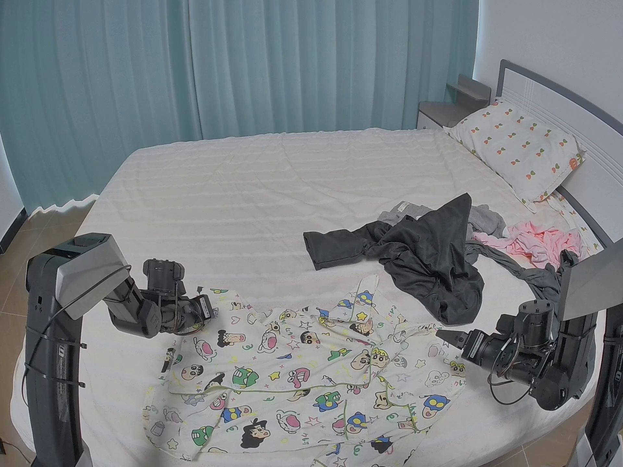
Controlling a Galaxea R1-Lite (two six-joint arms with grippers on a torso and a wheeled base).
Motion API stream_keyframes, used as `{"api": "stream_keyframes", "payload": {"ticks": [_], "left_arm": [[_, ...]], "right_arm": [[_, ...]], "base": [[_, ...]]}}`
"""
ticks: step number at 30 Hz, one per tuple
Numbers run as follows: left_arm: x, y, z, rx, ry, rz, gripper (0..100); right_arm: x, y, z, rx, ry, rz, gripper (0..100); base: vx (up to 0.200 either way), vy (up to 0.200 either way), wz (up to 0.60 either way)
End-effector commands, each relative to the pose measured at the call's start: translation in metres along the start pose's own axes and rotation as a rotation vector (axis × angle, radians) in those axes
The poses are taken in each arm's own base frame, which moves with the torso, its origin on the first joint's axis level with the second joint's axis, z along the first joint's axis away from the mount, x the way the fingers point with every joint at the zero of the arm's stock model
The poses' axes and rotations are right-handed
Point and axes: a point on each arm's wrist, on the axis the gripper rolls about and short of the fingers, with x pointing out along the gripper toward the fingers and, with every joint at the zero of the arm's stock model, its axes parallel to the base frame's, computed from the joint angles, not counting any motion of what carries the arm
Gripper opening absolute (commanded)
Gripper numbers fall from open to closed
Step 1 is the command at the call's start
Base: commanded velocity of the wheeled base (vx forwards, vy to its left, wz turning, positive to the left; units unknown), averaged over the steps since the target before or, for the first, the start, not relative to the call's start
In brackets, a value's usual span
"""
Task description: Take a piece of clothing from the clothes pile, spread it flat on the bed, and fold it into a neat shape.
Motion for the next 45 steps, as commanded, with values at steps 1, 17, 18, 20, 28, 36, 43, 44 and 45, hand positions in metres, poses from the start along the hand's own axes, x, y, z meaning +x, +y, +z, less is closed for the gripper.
{"api": "stream_keyframes", "payload": {"ticks": [1,17,18,20,28,36,43,44,45], "left_arm": [[-0.006,0.004,0.009,-0.012,-0.030,0.017,0],[-0.005,0.007,0.006,-0.014,-0.020,0.024,100],[-0.004,0.007,0.005,-0.013,-0.016,0.024,100],[-0.002,0.005,0.003,-0.011,-0.010,0.020,100],[0.007,-0.005,-0.006,0.008,0.010,0.005,100],[0.008,-0.003,-0.004,0.003,-0.001,0.015,0],[0.004,0.009,0.006,-0.012,-0.041,0.059,0],[0.004,0.009,0.006,-0.012,-0.041,0.059,0],[0.003,0.013,0.009,-0.015,-0.053,0.073,0]], "right_arm": [[0.000,0.001,0.001,-0.002,-0.009,0.008,100],[0.000,0.001,0.001,-0.006,-0.011,0.006,100],[0.000,0.001,0.001,-0.006,-0.011,0.006,100],[0.000,0.001,0.001,-0.006,-0.011,0.006,100],[0.000,0.000,0.001,-0.006,-0.010,0.005,100],[0.000,0.000,0.001,-0.006,-0.010,0.005,100],[0.000,0.000,0.001,-0.007,-0.010,0.005,100],[0.000,0.000,0.001,-0.007,-0.010,0.005,100],[0.000,0.000,0.001,-0.007,-0.010,0.005,100]], "base": [[0.000,0.000,0.00],[0.000,0.000,0.00],[0.000,0.000,0.00],[0.000,0.000,0.00],[0.000,0.000,0.00],[0.000,0.000,0.00],[0.000,0.000,0.00],[0.000,0.000,0.00],[0.000,0.000,0.00]]}}
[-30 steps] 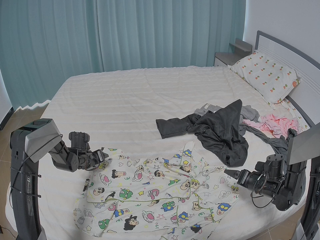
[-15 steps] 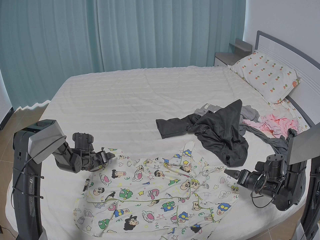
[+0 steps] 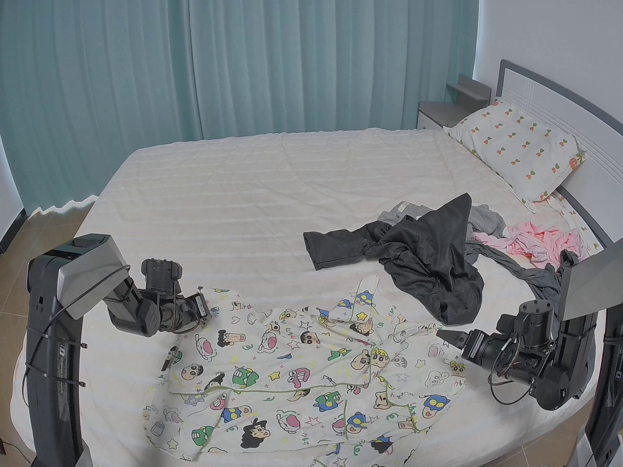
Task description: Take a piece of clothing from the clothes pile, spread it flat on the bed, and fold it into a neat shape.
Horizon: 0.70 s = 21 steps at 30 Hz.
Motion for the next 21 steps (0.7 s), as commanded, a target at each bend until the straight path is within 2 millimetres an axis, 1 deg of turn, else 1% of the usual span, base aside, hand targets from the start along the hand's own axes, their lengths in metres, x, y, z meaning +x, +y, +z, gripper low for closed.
{"api": "stream_keyframes", "payload": {"ticks": [1,14,18,21], "left_arm": [[-0.001,0.006,0.008,-0.009,-0.029,0.018,0],[0.006,0.018,0.032,-0.033,-0.124,0.074,0],[0.009,0.020,0.032,-0.035,-0.128,0.080,0],[0.011,0.023,0.037,-0.040,-0.147,0.093,0]], "right_arm": [[0.000,0.001,0.001,-0.002,-0.008,0.008,100],[0.000,0.001,0.001,-0.001,-0.010,0.006,100],[0.000,0.000,0.001,-0.001,-0.008,0.006,100],[0.000,0.000,0.001,-0.001,-0.009,0.005,100]], "base": [[0.000,0.000,0.00],[0.000,0.000,0.00],[0.000,0.000,0.00],[0.000,0.000,0.00]]}}
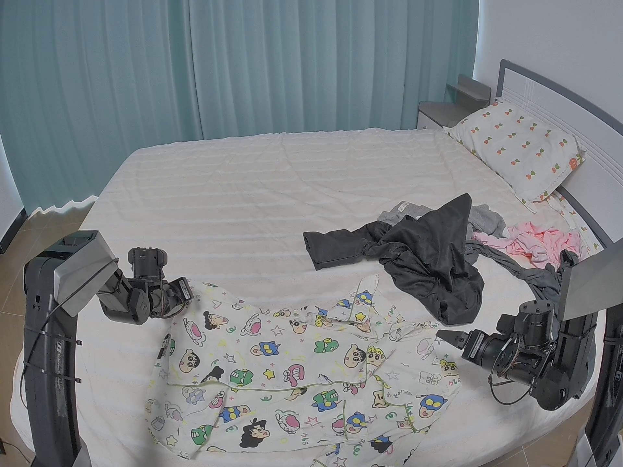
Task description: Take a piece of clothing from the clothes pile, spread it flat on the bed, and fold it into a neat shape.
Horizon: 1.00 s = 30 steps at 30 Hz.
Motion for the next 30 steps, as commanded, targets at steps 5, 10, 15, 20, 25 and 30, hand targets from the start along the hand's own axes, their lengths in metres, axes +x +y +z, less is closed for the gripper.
{"api": "stream_keyframes", "payload": {"ticks": [5,10,15,20,25,30], "left_arm": [[0.008,0.009,0.003,-0.011,-0.027,0.045,100],[-0.006,0.019,0.007,-0.013,0.001,0.068,100],[-0.043,0.031,0.017,-0.001,0.053,-0.009,100],[-0.093,0.035,0.004,0.055,0.162,-0.152,100],[-0.117,0.035,-0.015,0.130,0.232,-0.207,100],[-0.120,0.036,-0.033,0.155,0.291,-0.208,100]], "right_arm": [[0.000,0.001,0.001,-0.002,-0.008,0.006,100],[0.000,0.000,0.001,-0.001,-0.009,0.005,100],[0.000,0.000,0.001,0.000,-0.011,0.003,100],[0.000,-0.001,0.002,0.002,-0.014,0.002,100],[-0.001,-0.001,0.002,0.002,-0.014,0.002,100],[-0.002,0.000,0.002,0.002,-0.013,0.001,100]], "base": [[0.000,0.000,0.00],[0.000,0.000,0.00],[0.000,0.000,0.00],[0.000,0.000,0.00],[0.000,0.000,0.00],[0.000,0.000,0.00]]}}
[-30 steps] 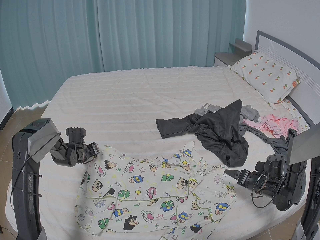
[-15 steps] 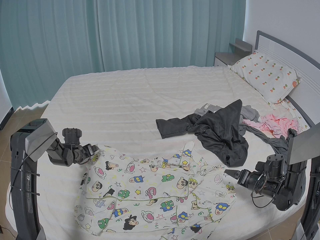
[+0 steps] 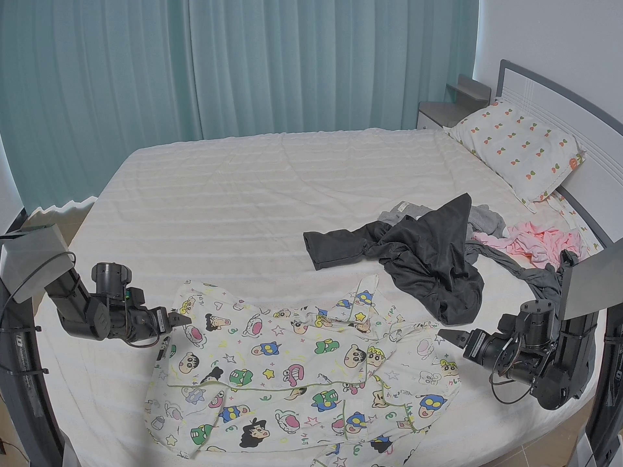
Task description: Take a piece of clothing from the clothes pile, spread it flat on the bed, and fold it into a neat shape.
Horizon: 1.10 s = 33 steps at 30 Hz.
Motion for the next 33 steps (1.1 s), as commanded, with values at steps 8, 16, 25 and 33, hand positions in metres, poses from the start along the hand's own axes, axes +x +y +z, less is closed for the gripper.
{"api": "stream_keyframes", "payload": {"ticks": [8,16,25,33], "left_arm": [[0.003,-0.006,-0.033,0.121,0.089,-0.017,100],[0.013,-0.017,-0.045,0.150,0.124,-0.038,100],[0.016,-0.018,-0.045,0.166,0.110,-0.014,100],[0.016,-0.013,-0.051,0.214,0.124,0.040,100]], "right_arm": [[-0.003,0.001,0.001,-0.002,-0.008,0.009,100],[-0.002,0.001,0.000,-0.002,-0.006,0.009,100],[-0.002,0.002,0.000,-0.004,-0.004,0.011,100],[-0.002,0.002,-0.001,-0.004,-0.002,0.011,100]], "base": [[0.000,0.000,0.00],[0.000,0.000,0.00],[0.000,0.000,0.00],[0.000,0.000,0.00]]}}
